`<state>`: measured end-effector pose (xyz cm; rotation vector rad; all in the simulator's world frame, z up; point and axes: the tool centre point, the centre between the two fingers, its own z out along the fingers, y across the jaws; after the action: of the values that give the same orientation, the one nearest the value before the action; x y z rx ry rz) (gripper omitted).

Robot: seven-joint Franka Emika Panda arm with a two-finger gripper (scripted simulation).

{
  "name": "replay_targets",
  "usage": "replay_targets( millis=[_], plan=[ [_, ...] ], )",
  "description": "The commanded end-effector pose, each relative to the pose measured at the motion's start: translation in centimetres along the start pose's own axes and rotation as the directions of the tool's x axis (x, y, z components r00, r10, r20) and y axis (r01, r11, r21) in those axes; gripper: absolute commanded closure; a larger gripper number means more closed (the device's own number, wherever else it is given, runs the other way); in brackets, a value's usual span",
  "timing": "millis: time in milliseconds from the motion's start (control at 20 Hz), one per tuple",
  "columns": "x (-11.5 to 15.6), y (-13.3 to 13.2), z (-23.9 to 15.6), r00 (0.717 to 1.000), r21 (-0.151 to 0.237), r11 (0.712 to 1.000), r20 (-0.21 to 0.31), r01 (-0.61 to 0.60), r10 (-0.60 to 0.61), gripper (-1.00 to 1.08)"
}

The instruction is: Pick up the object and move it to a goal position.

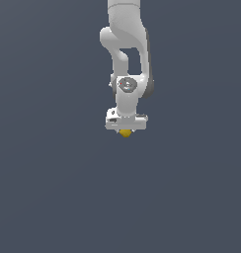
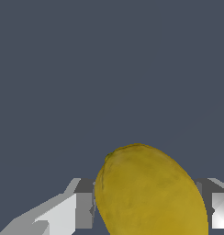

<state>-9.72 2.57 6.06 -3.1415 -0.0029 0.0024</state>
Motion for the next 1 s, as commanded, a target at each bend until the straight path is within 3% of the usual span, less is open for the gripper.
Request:
replay_targets(
  millis=[0,500,950],
  plan=[
    [-0.8,1.3,-1.3,1.0,0.0,1.0,-0.002,-0.001,0.001,1.08],
    [-3.8,6.3,-6.5,1.0,0.001,1.0,-0.002,-0.001,0.001,1.08],
    [-4.8,8.1,-8.3,1.0,0.001,1.0,-0.002,-0.001,0.001,1.08]
  ],
)
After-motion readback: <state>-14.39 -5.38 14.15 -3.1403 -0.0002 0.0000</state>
